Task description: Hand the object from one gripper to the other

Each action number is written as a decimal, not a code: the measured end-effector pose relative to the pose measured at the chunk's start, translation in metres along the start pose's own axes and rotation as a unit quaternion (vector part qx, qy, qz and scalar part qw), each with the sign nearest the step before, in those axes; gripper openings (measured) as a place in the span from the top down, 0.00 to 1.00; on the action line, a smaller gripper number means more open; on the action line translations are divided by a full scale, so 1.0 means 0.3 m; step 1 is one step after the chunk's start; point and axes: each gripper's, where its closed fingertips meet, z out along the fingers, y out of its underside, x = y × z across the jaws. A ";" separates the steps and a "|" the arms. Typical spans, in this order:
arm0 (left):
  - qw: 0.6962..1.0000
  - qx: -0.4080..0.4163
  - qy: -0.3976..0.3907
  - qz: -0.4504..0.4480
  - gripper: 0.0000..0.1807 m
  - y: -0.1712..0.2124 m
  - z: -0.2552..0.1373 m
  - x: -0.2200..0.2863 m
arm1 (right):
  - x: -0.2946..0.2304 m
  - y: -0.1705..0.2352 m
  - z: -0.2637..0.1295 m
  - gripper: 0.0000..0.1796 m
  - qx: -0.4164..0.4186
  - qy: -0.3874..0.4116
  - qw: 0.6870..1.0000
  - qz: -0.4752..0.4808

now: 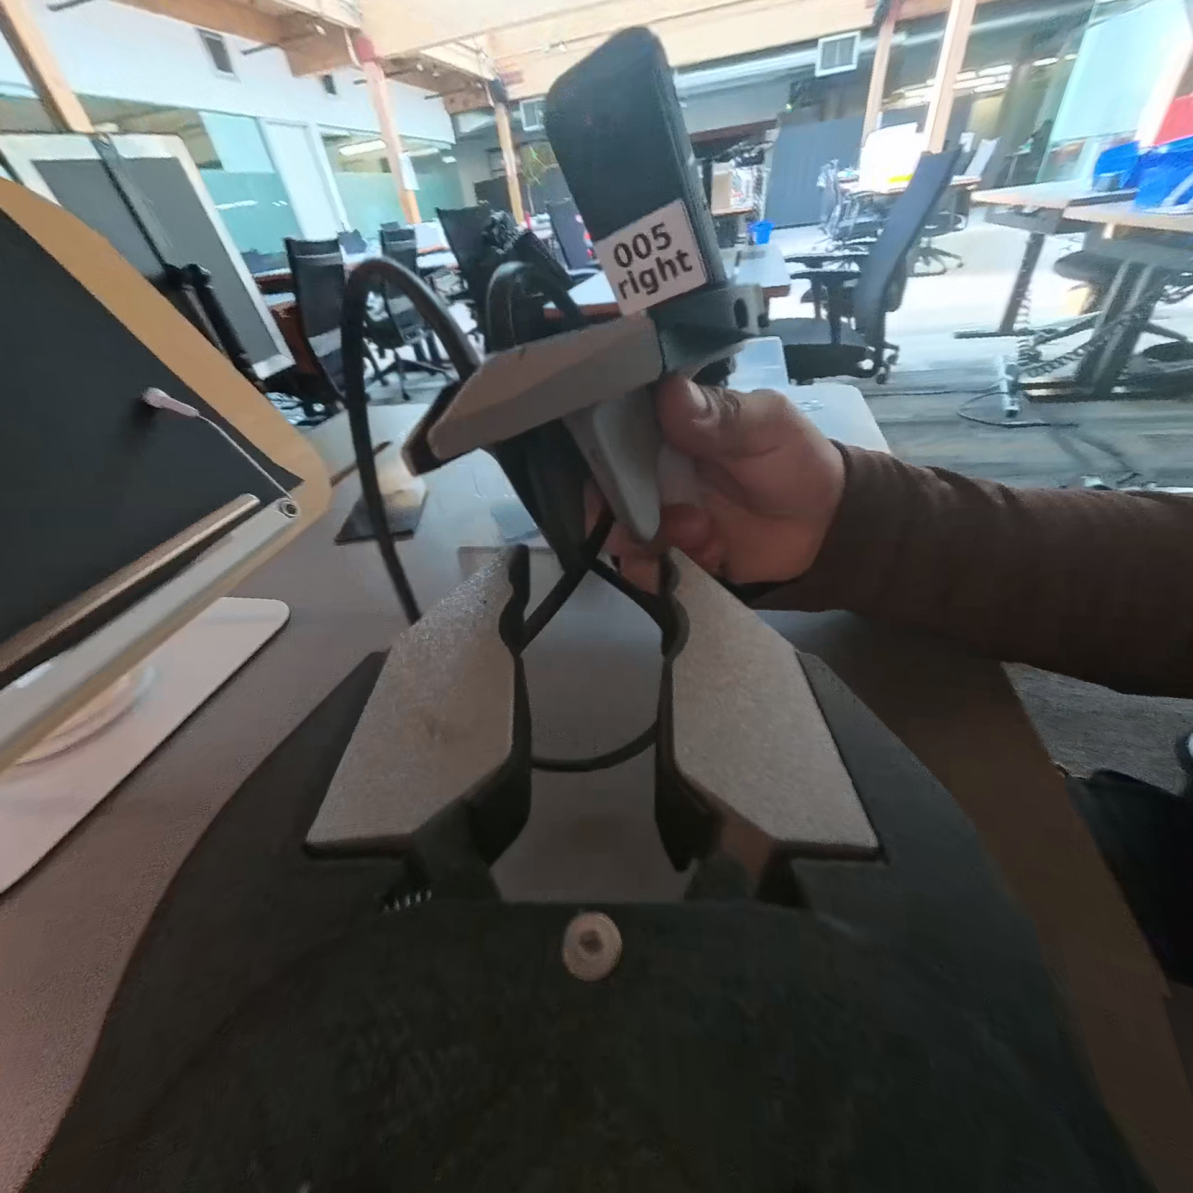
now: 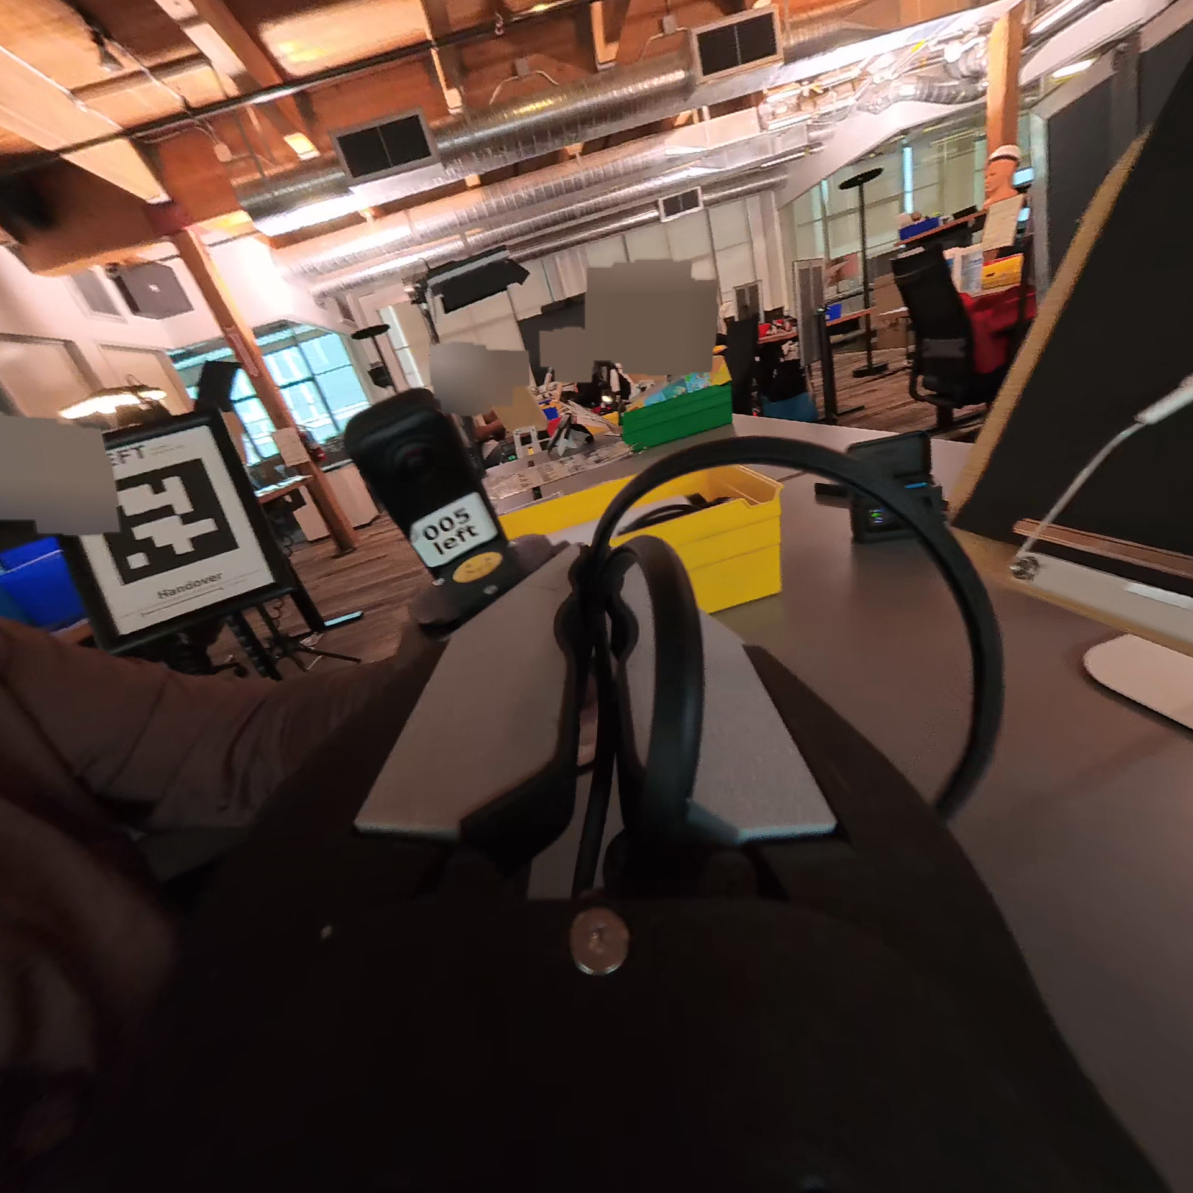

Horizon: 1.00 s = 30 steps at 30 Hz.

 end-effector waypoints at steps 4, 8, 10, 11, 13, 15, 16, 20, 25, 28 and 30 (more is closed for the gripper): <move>0.997 -0.055 -0.025 0.054 0.88 0.070 0.033 -0.006 | -0.039 0.003 0.010 1.00 -0.003 -0.032 0.999 0.004; 0.988 -0.102 -0.050 0.105 0.96 0.110 0.038 -0.029 | 0.024 0.029 0.001 1.00 -0.029 0.022 0.999 0.005; 0.985 -0.105 -0.081 0.110 0.96 0.105 0.013 -0.076 | 0.100 0.057 -0.029 0.89 -0.057 0.071 0.995 0.030; 0.985 -0.101 -0.097 0.102 0.96 0.095 -0.006 -0.106 | 0.145 0.079 -0.048 0.84 -0.076 0.102 0.991 0.041; 0.983 -0.092 -0.141 0.069 0.96 0.073 -0.052 -0.180 | 0.204 0.124 -0.074 0.74 -0.107 0.141 0.983 0.057; 0.973 -0.109 -0.196 0.055 0.96 0.083 -0.092 -0.256 | 0.246 0.181 -0.082 0.64 -0.143 0.170 0.972 0.072; 0.968 -0.120 -0.214 0.056 0.96 0.093 -0.100 -0.274 | 0.253 0.217 -0.078 0.59 -0.168 0.175 0.967 0.075; 0.965 -0.142 -0.220 0.026 0.96 0.129 -0.102 -0.287 | 0.263 0.385 -0.091 0.52 -0.303 0.193 0.931 0.063; 0.976 -0.042 -0.168 -0.131 0.98 0.056 -0.143 -0.296 | 0.149 0.335 -0.040 0.57 -0.259 0.086 0.956 0.105; 0.987 -0.015 -0.054 -0.152 0.98 0.010 -0.117 -0.185 | 0.172 0.210 -0.042 0.47 -0.136 0.069 0.972 0.178; 0.979 -0.014 0.054 -0.195 0.98 -0.004 -0.108 -0.085 | 0.212 0.129 -0.079 0.42 -0.063 0.083 0.977 0.184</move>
